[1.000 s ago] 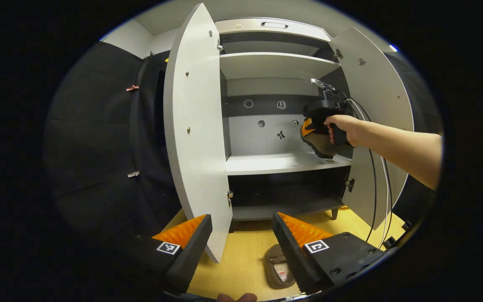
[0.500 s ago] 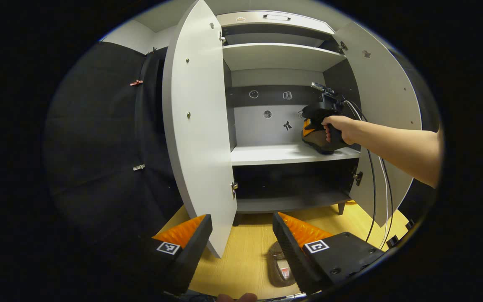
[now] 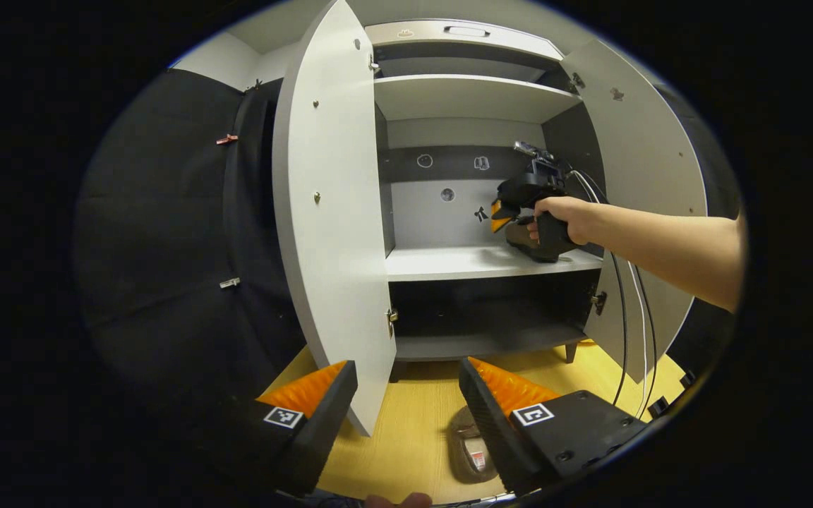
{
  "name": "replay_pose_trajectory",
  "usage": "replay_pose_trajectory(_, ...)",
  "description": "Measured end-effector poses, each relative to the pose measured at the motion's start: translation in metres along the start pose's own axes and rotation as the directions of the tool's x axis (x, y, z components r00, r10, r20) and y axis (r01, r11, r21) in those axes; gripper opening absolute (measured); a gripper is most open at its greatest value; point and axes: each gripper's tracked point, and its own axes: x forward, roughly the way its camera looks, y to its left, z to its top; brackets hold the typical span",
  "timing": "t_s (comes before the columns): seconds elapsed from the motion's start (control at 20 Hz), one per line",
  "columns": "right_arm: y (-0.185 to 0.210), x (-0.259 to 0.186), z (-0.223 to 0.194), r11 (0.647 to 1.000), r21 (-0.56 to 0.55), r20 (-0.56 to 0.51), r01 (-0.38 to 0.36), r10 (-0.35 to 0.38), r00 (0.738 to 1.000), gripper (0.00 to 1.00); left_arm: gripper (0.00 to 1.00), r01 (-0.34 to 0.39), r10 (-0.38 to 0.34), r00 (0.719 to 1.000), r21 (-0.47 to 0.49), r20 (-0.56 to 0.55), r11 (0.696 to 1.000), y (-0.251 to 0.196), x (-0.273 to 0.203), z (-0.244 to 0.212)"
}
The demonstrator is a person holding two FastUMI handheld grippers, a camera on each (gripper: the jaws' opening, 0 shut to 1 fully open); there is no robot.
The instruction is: Grab one shoe with the right hand and put it into the shoe cabinet, grab the other shoe with the left hand and put it into the shoe cabinet; then close the right door with the right hand and the left door with the left hand.
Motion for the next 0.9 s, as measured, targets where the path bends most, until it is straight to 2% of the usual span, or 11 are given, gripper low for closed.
replay_pose_trajectory(0.1, 0.007, -0.01, -0.003, 1.0, -0.026, -0.003, -0.008, 0.008, 1.0, 0.88, 0.92, 0.002, -0.002, 1.0, -0.002, -0.006, 1.0, 0.001, -0.001, -0.003)
replay_pose_trajectory(0.2, 0.013, -0.021, -0.007, 0.999, -0.046, -0.012, -0.02, 0.02, 1.0, 0.91, 0.92, 0.008, -0.008, 1.0, -0.01, -0.008, 1.0, 0.001, -0.003, -0.004)
replay_pose_trajectory(0.6, 0.018, -0.079, -0.006, 0.997, -0.075, 0.054, -0.03, 0.034, 0.998, 0.99, 0.92, 0.024, -0.024, 1.0, -0.008, -0.004, 1.0, 0.005, -0.008, -0.015)
replay_pose_trajectory(0.9, 0.016, -0.152, 0.004, 0.995, -0.09, 0.215, -0.033, 0.052, 0.975, 0.98, 0.92, 0.054, -0.055, 0.998, -0.014, -0.016, 0.998, 0.003, -0.004, -0.038)
